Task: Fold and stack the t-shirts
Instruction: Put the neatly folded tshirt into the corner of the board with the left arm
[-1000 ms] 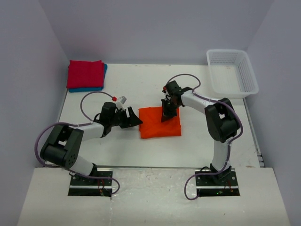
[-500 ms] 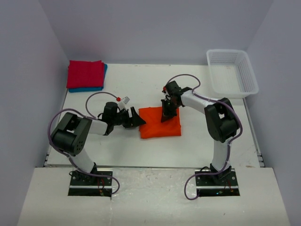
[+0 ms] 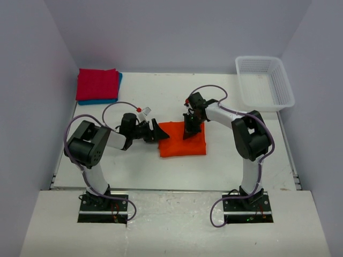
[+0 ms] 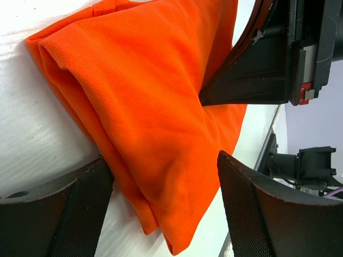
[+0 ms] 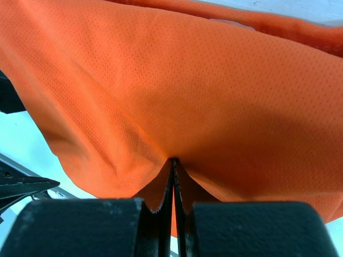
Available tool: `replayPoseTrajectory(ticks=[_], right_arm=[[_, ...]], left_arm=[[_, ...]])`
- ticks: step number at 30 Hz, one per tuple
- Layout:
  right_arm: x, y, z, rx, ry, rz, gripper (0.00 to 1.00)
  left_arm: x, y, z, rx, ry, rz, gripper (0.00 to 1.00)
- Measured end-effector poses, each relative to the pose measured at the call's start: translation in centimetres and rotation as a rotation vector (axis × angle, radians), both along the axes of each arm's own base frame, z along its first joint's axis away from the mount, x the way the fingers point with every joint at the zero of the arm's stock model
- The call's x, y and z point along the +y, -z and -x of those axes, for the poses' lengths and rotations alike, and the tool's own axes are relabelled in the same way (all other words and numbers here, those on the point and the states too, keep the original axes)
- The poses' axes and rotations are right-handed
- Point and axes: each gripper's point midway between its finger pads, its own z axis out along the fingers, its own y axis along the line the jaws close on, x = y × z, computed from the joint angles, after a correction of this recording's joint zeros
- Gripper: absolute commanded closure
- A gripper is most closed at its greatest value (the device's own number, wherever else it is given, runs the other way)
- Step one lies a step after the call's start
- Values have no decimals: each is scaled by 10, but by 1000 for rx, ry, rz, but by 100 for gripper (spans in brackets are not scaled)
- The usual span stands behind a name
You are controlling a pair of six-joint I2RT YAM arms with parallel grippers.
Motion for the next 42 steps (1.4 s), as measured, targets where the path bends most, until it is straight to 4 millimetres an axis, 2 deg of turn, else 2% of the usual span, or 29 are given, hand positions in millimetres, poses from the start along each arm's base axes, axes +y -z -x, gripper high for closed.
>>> replayPoseTrajectory(ticks=[8,14,23,26,27,32,36,40,42], right_arm=[[1,0,1,3,-2,-5,100],[1,-1,1,5,-3,-7,100],[2,-1,1,6,-4,-10,100],[2,-1,1,6,-4,-11,100],[2,-1,1,6,-5,-11,100],[1,0,1,0,-6,-2,100],[-1,-5,-2,-33,-9,12,100],[-2,-34,-10,-131,-8,8,100],[-2,-60,-14,-210,-7,-2,100]], left_arm=[[-19,1,1,-15,37,46,25],[-27,3,1,-19,46,48,34],[-20,17,-5,22,3,5,74],[-18,22,-6,44,0,-11,96],[-19,23,-7,53,2,-11,100],[-20,22,-13,70,26,-43,100],[-19,20,-29,52,17,-115,100],[-9,18,-46,12,-24,-222,100],[-2,16,-54,-4,-48,-279,100]])
